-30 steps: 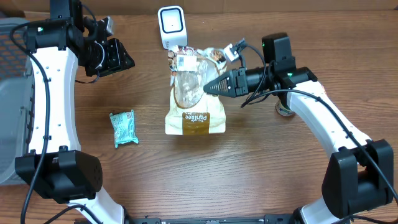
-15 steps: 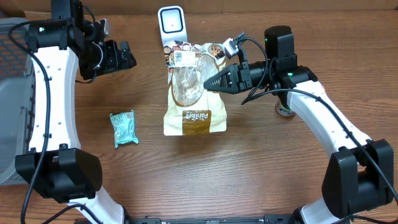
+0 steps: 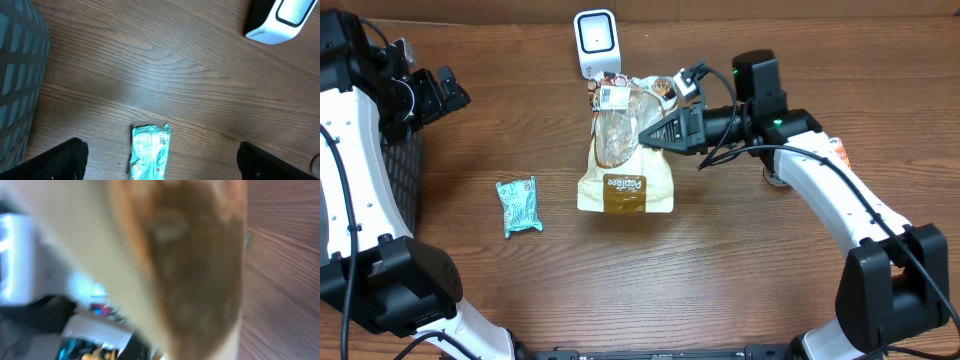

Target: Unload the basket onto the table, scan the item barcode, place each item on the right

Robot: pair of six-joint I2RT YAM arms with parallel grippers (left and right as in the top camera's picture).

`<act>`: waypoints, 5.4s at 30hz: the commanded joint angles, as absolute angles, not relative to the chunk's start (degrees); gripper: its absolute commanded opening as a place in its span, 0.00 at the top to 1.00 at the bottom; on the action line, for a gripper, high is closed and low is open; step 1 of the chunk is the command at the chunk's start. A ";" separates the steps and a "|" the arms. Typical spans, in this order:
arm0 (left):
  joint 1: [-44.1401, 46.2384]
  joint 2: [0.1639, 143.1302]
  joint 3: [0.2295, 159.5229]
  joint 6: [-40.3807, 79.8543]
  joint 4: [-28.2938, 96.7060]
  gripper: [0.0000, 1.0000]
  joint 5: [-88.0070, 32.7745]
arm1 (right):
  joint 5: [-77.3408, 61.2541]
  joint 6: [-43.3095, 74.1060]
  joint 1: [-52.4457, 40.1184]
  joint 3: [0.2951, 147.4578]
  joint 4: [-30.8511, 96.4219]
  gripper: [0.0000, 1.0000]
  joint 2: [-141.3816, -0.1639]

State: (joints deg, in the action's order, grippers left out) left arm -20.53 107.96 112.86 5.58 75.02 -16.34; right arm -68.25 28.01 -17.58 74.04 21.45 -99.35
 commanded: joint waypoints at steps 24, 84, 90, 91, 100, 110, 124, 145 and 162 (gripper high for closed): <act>-20.60 108.55 112.62 5.32 74.94 0.01 -16.05 | 24.95 -15.05 -31.44 124.73 37.06 0.96 -119.92; -20.60 108.55 112.62 5.32 74.94 0.00 -16.05 | 40.47 -59.68 -36.14 124.44 8.45 0.96 -142.41; -20.60 108.55 112.62 5.32 74.94 0.01 -16.05 | 40.45 -55.44 -36.32 124.44 8.54 0.96 -140.97; -20.60 108.55 112.62 5.32 74.91 0.01 -16.05 | 40.42 -55.00 -36.32 124.44 8.93 0.96 -140.53; -20.56 108.55 112.62 5.32 74.94 0.00 -16.05 | 37.93 -45.78 -36.27 124.46 19.77 0.96 -131.24; -20.56 108.55 112.62 5.32 74.94 0.01 -16.05 | 24.88 -15.25 -35.48 124.49 42.24 0.96 -115.83; -20.56 108.55 112.62 5.32 74.91 0.00 -16.05 | -20.27 18.59 -13.34 124.46 67.61 0.96 -102.37; -20.60 108.55 112.62 5.32 74.91 0.00 -16.08 | -41.74 22.61 15.55 106.10 66.61 0.96 -102.56; -20.53 108.55 112.62 5.32 74.91 0.01 -16.05 | -31.31 33.54 21.56 83.81 48.97 0.96 -102.56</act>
State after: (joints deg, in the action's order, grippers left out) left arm -20.51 108.01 112.86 5.58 75.02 -16.21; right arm -34.41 31.57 21.61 85.54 50.09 -104.07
